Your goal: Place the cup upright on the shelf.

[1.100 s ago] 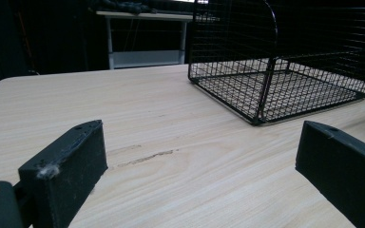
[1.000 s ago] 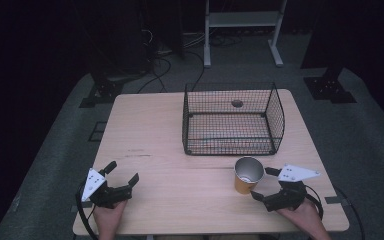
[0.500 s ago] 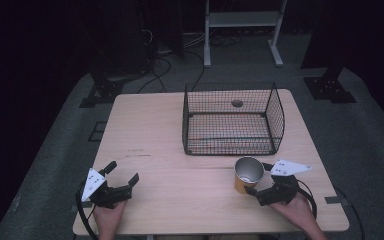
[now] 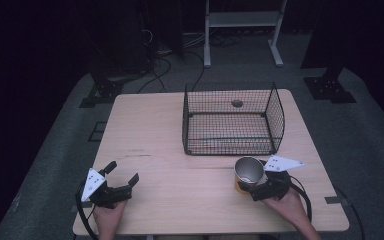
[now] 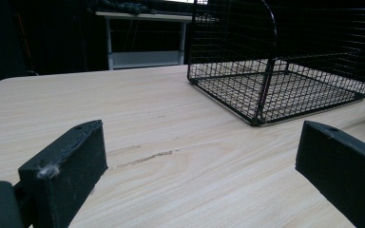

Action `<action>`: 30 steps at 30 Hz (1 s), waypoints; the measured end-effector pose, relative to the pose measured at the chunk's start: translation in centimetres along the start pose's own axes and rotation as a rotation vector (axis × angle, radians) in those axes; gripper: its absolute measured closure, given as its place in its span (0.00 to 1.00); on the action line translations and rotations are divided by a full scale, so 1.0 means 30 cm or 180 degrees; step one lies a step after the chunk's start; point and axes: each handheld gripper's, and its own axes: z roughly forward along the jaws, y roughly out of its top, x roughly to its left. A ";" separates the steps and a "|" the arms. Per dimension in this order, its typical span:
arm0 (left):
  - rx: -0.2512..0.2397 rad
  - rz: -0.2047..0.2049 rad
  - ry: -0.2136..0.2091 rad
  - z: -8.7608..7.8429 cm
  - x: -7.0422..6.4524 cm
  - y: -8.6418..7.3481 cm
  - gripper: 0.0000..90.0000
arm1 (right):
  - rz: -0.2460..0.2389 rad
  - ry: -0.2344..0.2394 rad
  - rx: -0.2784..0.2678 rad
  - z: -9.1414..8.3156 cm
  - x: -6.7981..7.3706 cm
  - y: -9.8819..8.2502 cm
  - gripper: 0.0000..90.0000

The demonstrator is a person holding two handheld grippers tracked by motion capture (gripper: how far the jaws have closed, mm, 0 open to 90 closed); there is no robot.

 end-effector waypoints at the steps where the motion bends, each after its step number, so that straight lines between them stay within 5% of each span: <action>1: 0.0002 0.0002 -0.0001 0.000 0.000 0.000 0.03 | 0.0010 0.0008 -0.0005 0.002 0.001 0.001 0.02; 9: 0.0005 0.0004 0.0000 0.000 0.000 0.000 0.03 | -0.0007 0.0047 -0.0018 0.004 0.000 0.006 0.03; 11: 0.0002 0.0004 0.0000 0.001 0.000 0.000 0.03 | 0.0003 0.0056 -0.0038 0.000 -0.004 0.005 0.14; 22: 0.0005 0.0003 0.0002 0.000 0.000 0.000 0.03 | 0.0054 0.0144 0.0012 -0.013 -0.015 0.013 0.14; 30: 0.0006 0.0000 0.0006 0.000 0.001 0.000 0.03 | 0.0118 0.0329 -0.0064 -0.065 -0.038 0.080 0.14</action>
